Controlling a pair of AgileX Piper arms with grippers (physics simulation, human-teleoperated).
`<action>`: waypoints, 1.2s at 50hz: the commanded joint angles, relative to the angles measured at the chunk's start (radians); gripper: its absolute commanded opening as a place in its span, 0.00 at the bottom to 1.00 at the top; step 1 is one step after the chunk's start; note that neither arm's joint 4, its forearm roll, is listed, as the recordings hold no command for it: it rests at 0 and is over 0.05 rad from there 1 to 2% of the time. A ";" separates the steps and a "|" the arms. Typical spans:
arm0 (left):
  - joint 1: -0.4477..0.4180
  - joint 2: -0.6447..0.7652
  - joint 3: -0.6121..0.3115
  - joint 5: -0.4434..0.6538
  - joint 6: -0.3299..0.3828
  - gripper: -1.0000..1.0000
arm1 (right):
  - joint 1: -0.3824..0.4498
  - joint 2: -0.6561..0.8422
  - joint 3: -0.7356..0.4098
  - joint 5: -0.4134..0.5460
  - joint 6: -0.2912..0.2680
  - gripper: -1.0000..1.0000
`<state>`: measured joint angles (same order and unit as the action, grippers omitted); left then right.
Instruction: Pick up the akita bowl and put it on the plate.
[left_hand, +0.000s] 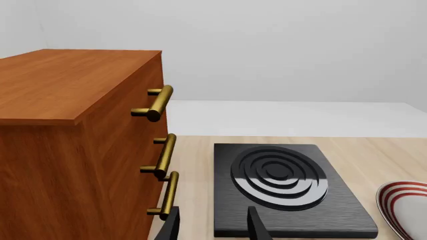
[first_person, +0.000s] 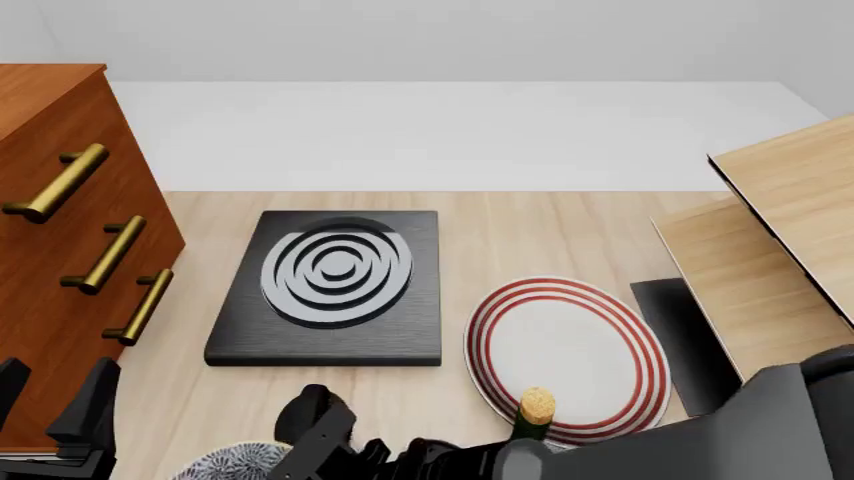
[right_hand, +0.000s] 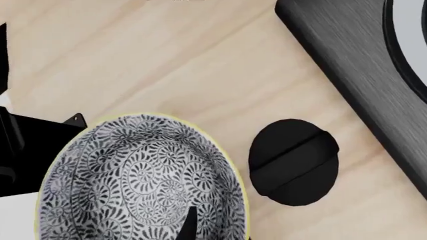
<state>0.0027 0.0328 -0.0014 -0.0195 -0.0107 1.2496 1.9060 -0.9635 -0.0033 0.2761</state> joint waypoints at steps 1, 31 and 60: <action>0.000 0.000 0.000 0.000 0.000 1.00 | -0.015 0.017 0.005 -0.011 -0.009 0.00; 0.000 0.000 0.000 0.000 0.000 1.00 | -0.103 -0.202 -0.061 0.170 -0.153 0.00; 0.000 0.000 0.000 0.000 0.000 1.00 | -0.204 -0.417 -0.231 0.382 -0.246 0.00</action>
<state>0.0027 0.0332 -0.0014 -0.0197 -0.0109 1.0799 1.5551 -1.1330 0.3170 0.0488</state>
